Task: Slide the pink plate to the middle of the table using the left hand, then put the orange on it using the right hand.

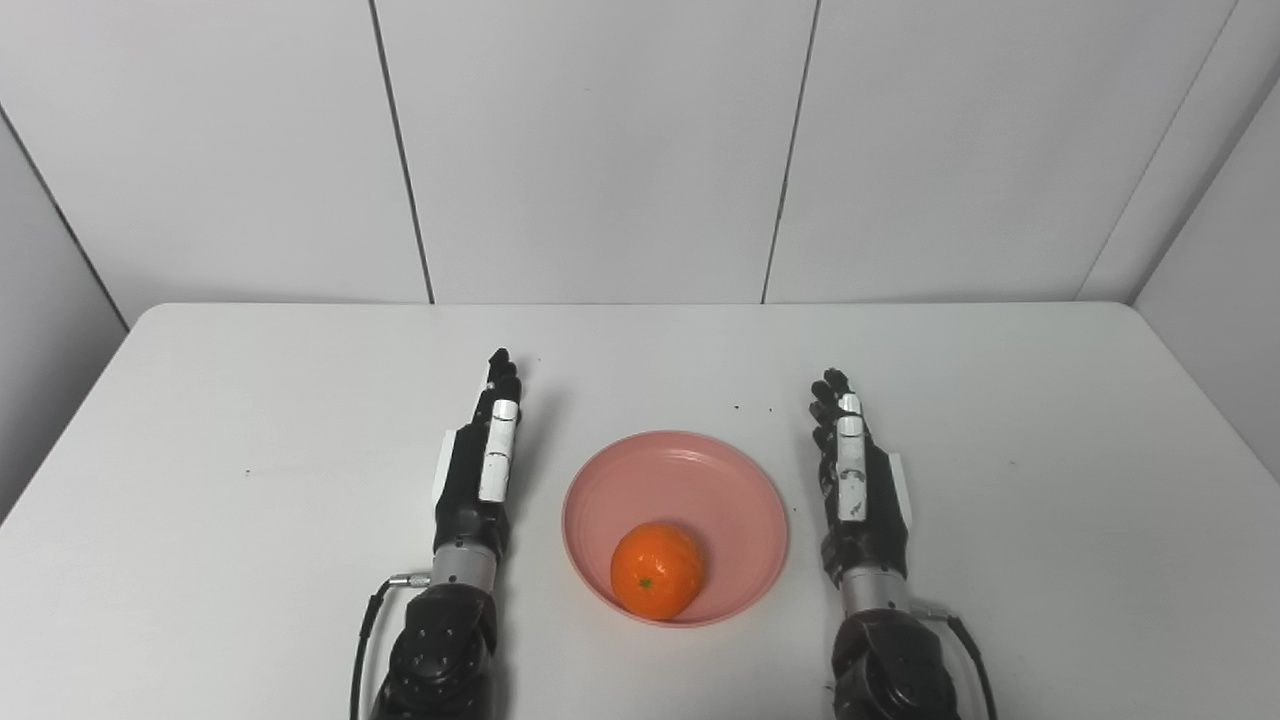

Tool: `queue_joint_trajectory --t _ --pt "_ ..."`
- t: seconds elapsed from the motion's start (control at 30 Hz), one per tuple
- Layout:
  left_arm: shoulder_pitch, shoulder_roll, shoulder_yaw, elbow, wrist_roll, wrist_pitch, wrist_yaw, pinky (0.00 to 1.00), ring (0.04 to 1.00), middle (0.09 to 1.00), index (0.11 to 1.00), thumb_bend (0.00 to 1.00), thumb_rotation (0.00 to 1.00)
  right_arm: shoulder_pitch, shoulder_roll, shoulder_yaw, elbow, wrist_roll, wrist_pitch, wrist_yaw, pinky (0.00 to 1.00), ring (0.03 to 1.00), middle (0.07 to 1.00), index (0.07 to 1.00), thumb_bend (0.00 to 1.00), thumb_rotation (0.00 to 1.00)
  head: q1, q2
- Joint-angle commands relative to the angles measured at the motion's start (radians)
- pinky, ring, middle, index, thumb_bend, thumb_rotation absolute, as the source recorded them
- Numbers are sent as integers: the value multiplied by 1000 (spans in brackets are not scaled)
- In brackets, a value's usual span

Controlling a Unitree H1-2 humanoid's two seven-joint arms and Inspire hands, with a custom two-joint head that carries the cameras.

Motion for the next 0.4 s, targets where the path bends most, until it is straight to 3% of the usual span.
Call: queue_joint_trajectory --t 0.0,0.37 --pt "7 -3 0 24 -2 18 -4 1000 1000 1000 1000 783 1000 6 8 6 17 3 26 10 1000 955 931 924 841 1000 2 0" --pt "9 -6 1 22 3 24 5 1000 1000 1000 1000 802 990 5 10 7 9 -5 45 8 1000 952 932 926 833 1000 2 2"
